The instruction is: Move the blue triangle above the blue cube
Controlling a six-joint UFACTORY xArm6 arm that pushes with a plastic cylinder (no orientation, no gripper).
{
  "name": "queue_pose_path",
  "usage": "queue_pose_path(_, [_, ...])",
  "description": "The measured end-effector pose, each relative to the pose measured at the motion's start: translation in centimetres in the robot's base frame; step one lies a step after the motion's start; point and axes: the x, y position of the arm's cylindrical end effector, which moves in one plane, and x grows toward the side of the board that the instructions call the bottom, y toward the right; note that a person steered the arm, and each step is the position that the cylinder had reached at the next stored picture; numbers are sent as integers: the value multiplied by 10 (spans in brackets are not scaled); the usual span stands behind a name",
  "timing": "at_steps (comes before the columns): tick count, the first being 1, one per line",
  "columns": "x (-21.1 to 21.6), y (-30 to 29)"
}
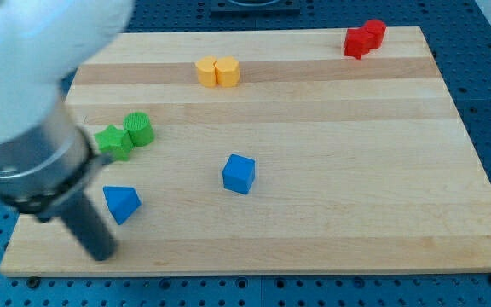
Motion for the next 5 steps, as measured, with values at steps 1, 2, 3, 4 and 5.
queue_pose_path(1, [-31,-36])
queue_pose_path(2, [-73,26])
queue_pose_path(3, [-89,114])
queue_pose_path(4, [-89,104])
queue_pose_path(5, [-85,47])
